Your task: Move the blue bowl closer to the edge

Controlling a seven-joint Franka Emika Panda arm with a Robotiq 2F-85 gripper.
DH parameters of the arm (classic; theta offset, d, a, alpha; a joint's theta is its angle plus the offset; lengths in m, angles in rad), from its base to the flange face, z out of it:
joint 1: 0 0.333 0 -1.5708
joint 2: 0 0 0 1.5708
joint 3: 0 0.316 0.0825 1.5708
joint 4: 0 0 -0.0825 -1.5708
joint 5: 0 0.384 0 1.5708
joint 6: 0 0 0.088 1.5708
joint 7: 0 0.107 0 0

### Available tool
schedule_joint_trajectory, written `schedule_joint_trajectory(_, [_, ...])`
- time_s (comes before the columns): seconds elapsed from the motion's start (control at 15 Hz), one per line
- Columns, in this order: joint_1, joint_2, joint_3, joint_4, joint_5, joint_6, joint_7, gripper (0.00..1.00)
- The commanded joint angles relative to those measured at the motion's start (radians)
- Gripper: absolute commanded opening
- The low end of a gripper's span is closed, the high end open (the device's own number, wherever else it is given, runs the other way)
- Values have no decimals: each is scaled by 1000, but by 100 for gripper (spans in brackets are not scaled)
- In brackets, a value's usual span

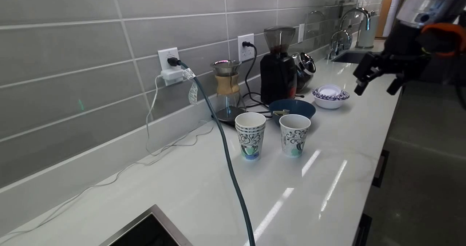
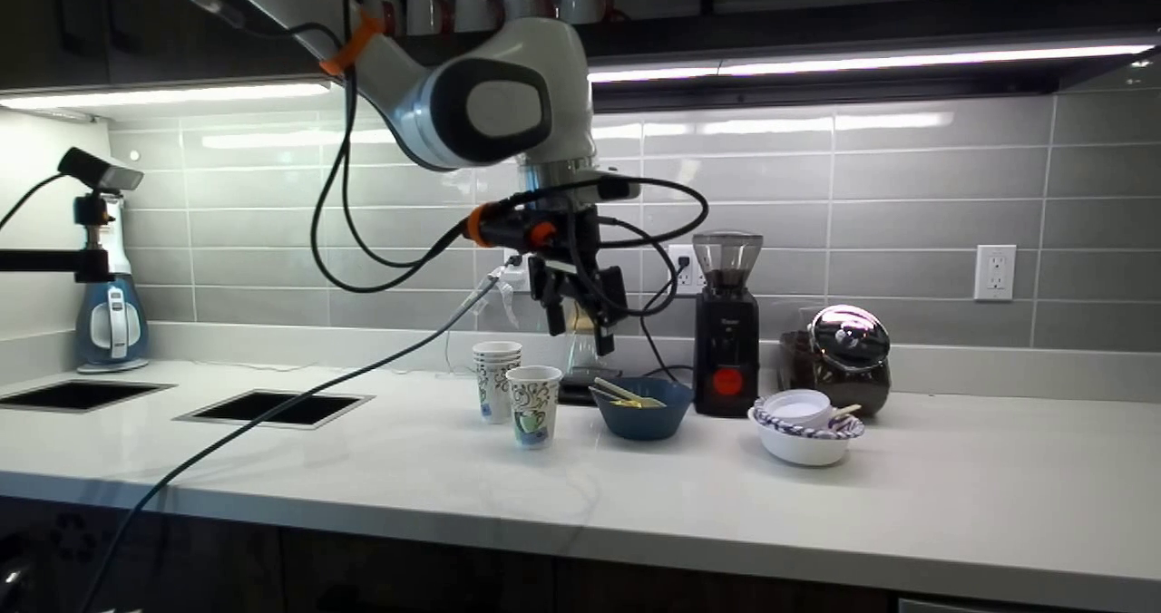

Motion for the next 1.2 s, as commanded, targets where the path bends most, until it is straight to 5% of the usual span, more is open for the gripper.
schedule_joint_trajectory(0.0, [7,203,21,202,154,11,34,100])
schedule_joint_trajectory(0.33, [-12,394,39,367,173,12,170,100])
schedule_joint_trajectory(0.87, [-43,651,80,569,228,49,174,100])
schedule_joint_trajectory(1.0, [-49,699,84,623,223,53,179,74])
schedule_joint_trajectory(1.13, [-57,739,88,675,219,37,179,59])
